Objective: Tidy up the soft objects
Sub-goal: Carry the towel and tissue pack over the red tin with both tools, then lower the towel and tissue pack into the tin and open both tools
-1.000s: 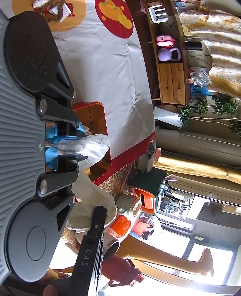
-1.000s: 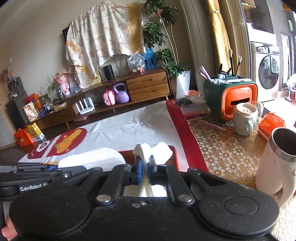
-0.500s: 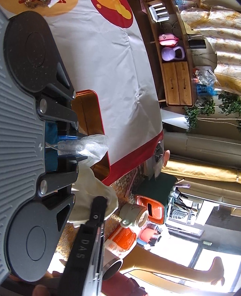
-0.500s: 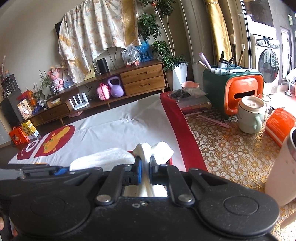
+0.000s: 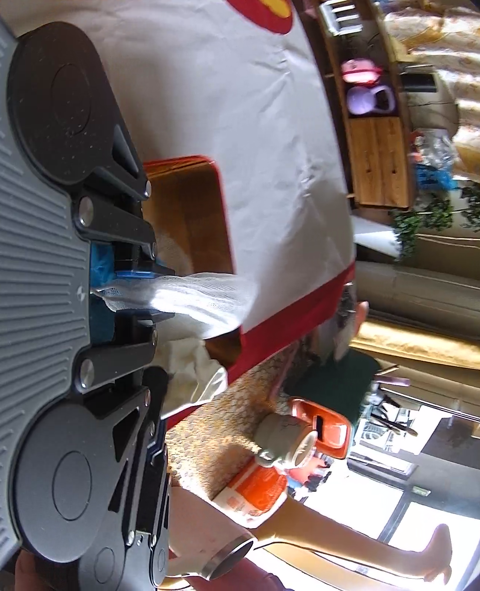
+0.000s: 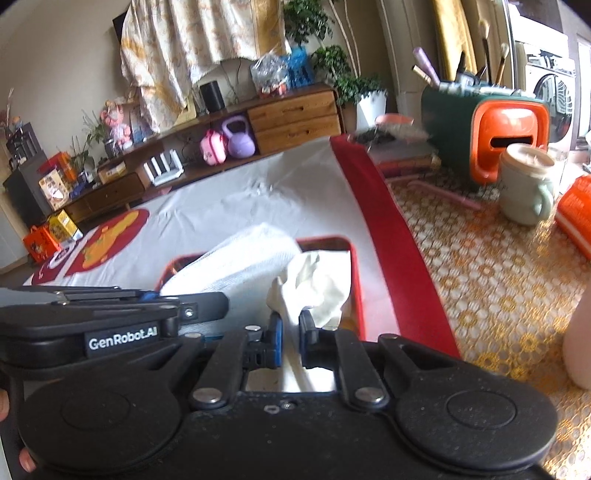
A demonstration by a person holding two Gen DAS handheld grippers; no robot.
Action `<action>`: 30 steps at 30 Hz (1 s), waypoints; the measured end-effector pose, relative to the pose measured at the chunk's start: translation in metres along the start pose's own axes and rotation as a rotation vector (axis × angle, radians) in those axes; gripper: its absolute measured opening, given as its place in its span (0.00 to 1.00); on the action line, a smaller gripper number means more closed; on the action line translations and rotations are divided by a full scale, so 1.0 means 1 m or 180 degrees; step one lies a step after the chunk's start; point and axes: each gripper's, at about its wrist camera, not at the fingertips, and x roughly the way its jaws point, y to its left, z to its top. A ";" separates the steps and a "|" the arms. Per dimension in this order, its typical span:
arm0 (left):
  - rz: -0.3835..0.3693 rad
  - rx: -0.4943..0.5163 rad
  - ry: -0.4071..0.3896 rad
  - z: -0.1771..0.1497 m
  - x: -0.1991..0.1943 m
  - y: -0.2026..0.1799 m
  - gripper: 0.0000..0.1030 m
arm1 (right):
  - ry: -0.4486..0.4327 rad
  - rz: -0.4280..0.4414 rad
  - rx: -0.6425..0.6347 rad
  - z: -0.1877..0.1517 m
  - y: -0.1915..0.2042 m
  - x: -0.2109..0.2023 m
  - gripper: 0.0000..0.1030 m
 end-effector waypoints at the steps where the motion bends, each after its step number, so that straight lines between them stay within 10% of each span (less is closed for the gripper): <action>1: 0.0005 0.0009 0.0025 -0.002 0.002 0.001 0.14 | 0.0024 0.0007 -0.0006 -0.002 0.001 0.002 0.12; 18: -0.0069 0.0060 0.0327 -0.019 0.012 0.005 0.14 | 0.0189 -0.0001 -0.0101 -0.022 0.007 -0.001 0.27; 30: -0.0153 -0.0057 0.0315 -0.018 -0.008 0.009 0.38 | 0.0071 -0.0073 -0.0148 -0.024 0.007 -0.027 0.45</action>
